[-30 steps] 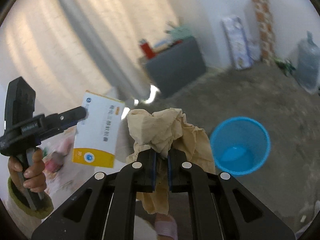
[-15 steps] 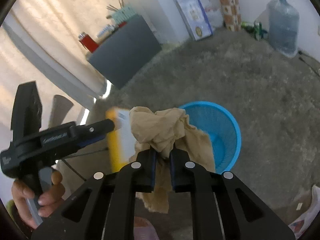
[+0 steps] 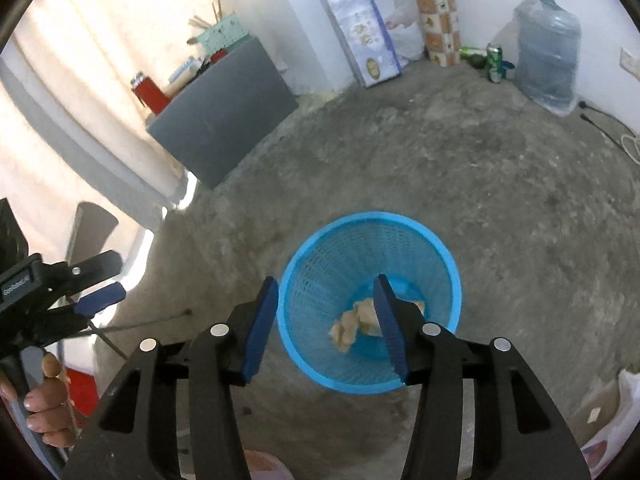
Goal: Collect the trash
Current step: 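Open both tools over the blue wastebasket, dropping paper and box, then grasp the green bottle with the left tool while the right tool grasps the red can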
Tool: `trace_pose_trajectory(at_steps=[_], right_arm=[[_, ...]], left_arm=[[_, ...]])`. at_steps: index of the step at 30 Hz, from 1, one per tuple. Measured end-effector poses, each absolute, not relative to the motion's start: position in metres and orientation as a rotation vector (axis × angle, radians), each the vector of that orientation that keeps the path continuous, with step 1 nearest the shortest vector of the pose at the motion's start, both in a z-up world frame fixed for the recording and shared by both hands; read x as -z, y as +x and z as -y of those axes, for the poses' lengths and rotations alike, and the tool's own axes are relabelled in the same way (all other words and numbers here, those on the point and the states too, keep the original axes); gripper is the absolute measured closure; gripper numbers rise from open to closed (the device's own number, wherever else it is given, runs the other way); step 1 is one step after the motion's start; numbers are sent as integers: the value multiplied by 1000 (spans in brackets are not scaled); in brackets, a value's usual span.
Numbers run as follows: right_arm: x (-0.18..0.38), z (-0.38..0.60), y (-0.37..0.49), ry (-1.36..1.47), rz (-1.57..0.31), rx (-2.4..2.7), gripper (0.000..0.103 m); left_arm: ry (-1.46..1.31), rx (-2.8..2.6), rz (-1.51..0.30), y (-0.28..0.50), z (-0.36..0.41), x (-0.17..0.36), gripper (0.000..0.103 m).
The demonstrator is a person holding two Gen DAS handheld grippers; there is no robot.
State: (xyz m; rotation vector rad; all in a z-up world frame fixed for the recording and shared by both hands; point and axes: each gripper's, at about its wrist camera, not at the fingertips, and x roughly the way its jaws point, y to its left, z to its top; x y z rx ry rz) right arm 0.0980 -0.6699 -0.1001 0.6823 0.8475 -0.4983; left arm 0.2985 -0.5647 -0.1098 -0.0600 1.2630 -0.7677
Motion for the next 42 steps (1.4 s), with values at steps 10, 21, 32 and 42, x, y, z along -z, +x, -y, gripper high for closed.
trace_pose_trajectory(at_steps=[10, 21, 32, 42], right_arm=[[24, 608, 51, 614, -733, 447, 48], [-32, 471, 38, 446, -718, 331, 16], [-54, 289, 140, 76, -753, 20, 7], [-58, 187, 199, 18, -769, -193, 7]], left_arm=[[-47, 916, -1051, 240, 457, -16, 31], [-15, 673, -922, 167, 231, -44, 26], [-454, 237, -903, 120, 7, -8, 6], [-486, -35, -852, 111, -96, 8, 6]])
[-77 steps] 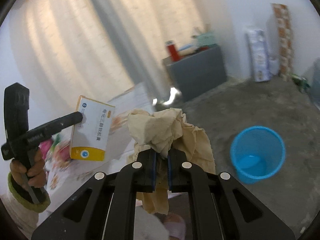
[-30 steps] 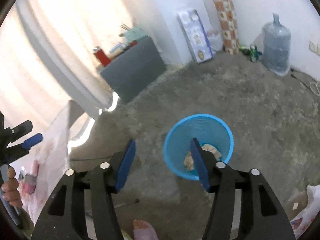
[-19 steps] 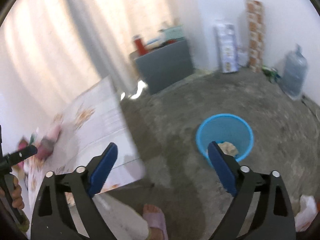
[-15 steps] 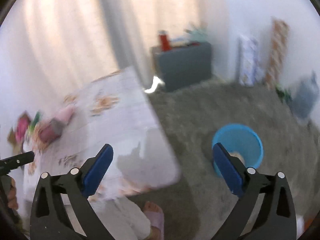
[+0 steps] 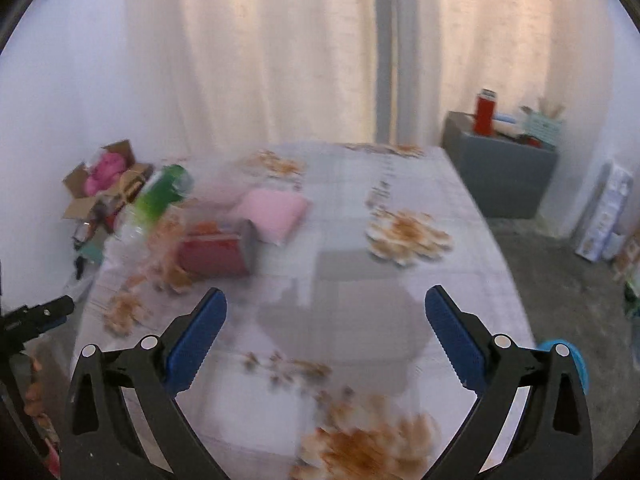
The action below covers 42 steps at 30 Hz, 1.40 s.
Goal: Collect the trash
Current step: 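Grasp the green bottle with the left tool while the right tool grasps the red can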
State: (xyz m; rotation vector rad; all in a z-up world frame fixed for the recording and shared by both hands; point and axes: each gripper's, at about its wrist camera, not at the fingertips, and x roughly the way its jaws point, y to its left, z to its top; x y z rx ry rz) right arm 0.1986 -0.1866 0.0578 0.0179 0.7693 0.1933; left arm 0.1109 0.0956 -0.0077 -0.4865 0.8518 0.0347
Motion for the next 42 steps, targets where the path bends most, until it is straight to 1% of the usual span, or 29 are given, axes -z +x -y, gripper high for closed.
trace_pose_trajectory(at_steps=[3, 7, 9, 11, 15, 18, 21, 22, 24, 25, 26, 29, 31, 35, 37, 38, 39, 40, 42], right_arm=[[-60, 173, 215, 99, -798, -283, 7], [-54, 164, 242, 300, -936, -404, 7], [-51, 155, 254, 338, -966, -420, 7], [-54, 141, 262, 293, -957, -438, 7], [-62, 118, 272, 227, -958, -507, 8], [-60, 99, 285, 119, -963, -569, 11], [-62, 78, 288, -95, -912, -658, 12], [-62, 68, 284, -228, -871, -698, 12], [-56, 54, 280, -417, -847, -750, 12], [-51, 48, 282, -506, -846, -767, 12], [-48, 45, 284, -552, -849, -778, 12], [-42, 36, 298, -647, -887, -841, 12], [-37, 27, 307, -702, -918, -864, 12], [-23, 5, 319, -787, -965, -941, 12], [-12, -4, 322, -824, -989, -976, 12], [-6, -8, 323, -858, -1004, -985, 13], [1, -12, 323, -897, -1016, -987, 17], [5, -13, 325, -920, -1024, -986, 22], [17, -17, 327, -959, -1053, -985, 26]], left_arm=[[-482, 9, -813, 113, -117, 7, 6], [-435, 96, -749, 126, -128, -4, 6], [-380, 101, -734, 140, -129, -11, 6], [-309, 107, -698, 163, -132, -21, 6], [-250, 104, -691, 211, -139, -34, 6], [-247, 122, -737, 252, -145, -35, 6], [-258, 148, -803, 286, -148, -28, 6], [-253, 171, -829, 298, -147, -26, 6], [-242, 175, -860, 314, -147, -20, 6], [-241, 180, -886, 324, -147, -15, 8], [-244, 171, -912, 333, -148, -10, 9], [-246, 147, -982, 357, -149, 4, 17], [-228, 114, -1035, 371, -149, 13, 25], [-244, 128, -1137, 396, -150, 29, 25], [-259, 135, -1177, 404, -150, 36, 29], [-260, 134, -1195, 407, -150, 40, 30], [-259, 136, -1208, 408, -149, 41, 32], [-265, 138, -1226, 410, -149, 45, 37], [-293, 139, -1256, 414, -150, 50, 42]])
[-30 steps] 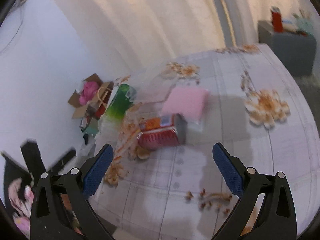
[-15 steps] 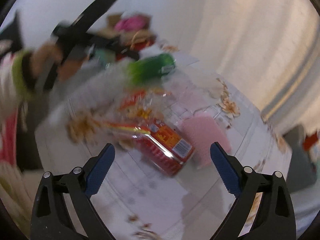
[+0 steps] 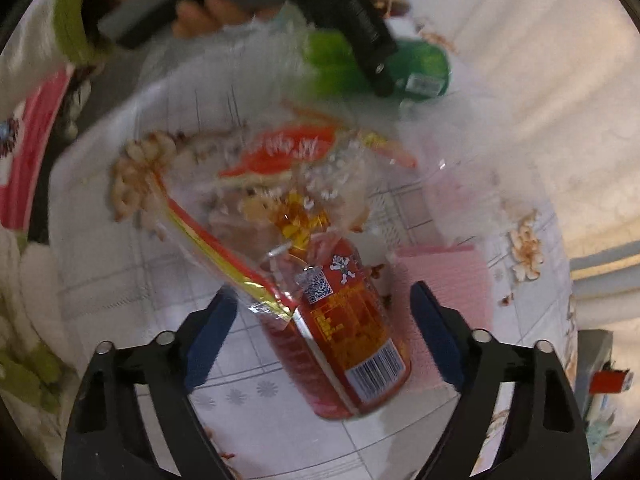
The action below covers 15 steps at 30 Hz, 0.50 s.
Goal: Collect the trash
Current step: 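Grasp the green bottle with the left tool while the right tool grasps the red can, then carry the green bottle and red can over the blue wastebasket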
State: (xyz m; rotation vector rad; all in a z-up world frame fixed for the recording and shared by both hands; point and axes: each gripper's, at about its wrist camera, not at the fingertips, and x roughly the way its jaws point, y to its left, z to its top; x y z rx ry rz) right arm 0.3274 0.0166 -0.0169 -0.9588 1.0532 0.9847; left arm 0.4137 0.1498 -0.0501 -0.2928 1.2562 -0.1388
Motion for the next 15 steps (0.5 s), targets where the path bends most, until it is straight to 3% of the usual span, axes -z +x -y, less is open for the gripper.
trace_pose_trajectory(at_steps=[9, 15], right_arm=[[31, -3, 321, -1036, -1076, -977, 39], [30, 22, 317, -1033, -1124, -942, 40]], left_arm=[[-335, 131, -1260, 416, -154, 51, 44], [-382, 127, -1260, 413, -153, 50, 45]])
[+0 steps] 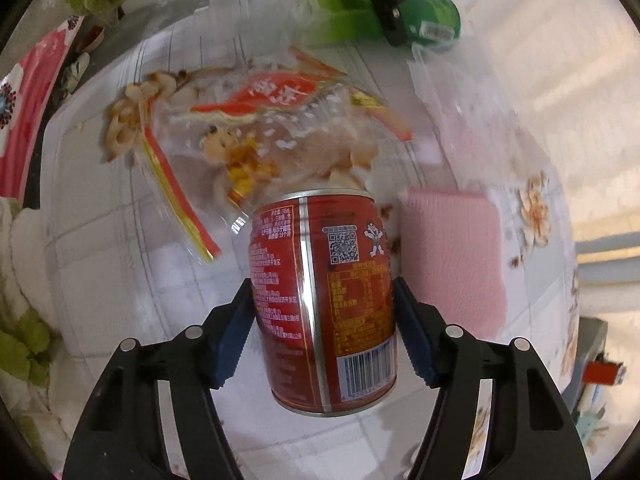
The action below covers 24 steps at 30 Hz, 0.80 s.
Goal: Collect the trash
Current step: 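Carry the green bottle and red can over the blue wastebasket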
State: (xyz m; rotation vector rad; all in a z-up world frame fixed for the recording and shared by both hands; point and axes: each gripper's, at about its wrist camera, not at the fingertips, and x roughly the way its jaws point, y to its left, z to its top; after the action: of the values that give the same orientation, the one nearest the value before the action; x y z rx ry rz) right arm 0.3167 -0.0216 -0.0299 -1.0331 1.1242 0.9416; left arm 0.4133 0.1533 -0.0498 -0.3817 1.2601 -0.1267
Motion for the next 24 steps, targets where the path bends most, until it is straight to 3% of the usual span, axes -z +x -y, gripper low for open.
trace_pose_trajectory(at_steps=[8, 19, 24], right_arm=[[29, 88, 305, -927, -1225, -807, 40], [21, 217, 308, -276, -1375, -488, 41], [18, 262, 309, -17, -1340, -454, 41]], left_arm=[[-422, 150, -1226, 400, -148, 38, 46], [-522, 169, -1102, 377, -158, 3, 46], [-518, 178, -1016, 361, -161, -26, 47]])
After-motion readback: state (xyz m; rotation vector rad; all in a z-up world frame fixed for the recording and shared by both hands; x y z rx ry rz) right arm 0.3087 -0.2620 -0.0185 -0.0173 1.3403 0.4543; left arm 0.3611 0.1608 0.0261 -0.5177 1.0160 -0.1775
